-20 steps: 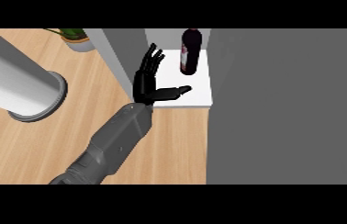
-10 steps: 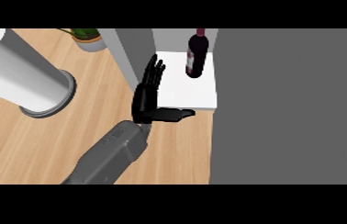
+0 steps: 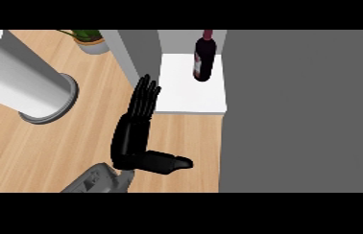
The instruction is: Pick up the wine, place it into the cabinet and close the cabinet
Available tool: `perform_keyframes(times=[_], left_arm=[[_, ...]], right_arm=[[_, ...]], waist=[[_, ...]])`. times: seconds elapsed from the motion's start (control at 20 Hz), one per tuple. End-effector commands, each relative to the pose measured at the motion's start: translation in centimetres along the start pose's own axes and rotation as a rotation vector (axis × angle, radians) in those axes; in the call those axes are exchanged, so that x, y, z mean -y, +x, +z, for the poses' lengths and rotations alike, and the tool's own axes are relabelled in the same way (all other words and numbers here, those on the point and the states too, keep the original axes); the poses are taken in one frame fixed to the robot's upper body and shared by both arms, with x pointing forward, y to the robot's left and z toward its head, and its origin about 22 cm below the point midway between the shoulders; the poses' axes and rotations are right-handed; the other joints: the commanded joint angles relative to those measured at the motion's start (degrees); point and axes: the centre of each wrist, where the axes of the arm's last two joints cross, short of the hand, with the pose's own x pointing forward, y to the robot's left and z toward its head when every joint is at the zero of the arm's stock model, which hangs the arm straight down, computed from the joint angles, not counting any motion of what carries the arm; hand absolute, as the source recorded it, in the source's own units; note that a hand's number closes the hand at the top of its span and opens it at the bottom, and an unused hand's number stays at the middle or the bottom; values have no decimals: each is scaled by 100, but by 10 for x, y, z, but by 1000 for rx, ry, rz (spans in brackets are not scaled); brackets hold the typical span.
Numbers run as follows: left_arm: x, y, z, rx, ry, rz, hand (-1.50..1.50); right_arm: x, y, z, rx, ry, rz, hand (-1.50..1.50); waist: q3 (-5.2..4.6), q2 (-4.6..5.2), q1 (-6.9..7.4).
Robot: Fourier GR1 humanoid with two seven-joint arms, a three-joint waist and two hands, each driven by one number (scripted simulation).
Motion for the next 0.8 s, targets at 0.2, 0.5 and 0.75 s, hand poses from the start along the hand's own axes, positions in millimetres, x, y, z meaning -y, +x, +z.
perform_keyframes(times=[0.2, 0.5, 0.75], left_arm=[[0, 62, 45, 12, 18, 32, -150], [-9, 76, 63, 56, 89, -14, -150], [-31, 99, 87, 70, 136, -75, -150]], right_arm=[[-6, 5, -3, -19, 56, 60, 150], [2, 9, 9, -93, 343, 177, 150], [-17, 10, 14, -108, 449, 131, 150]], waist=[[-3, 25, -60], [-3, 9, -47], [-3, 24, -52]])
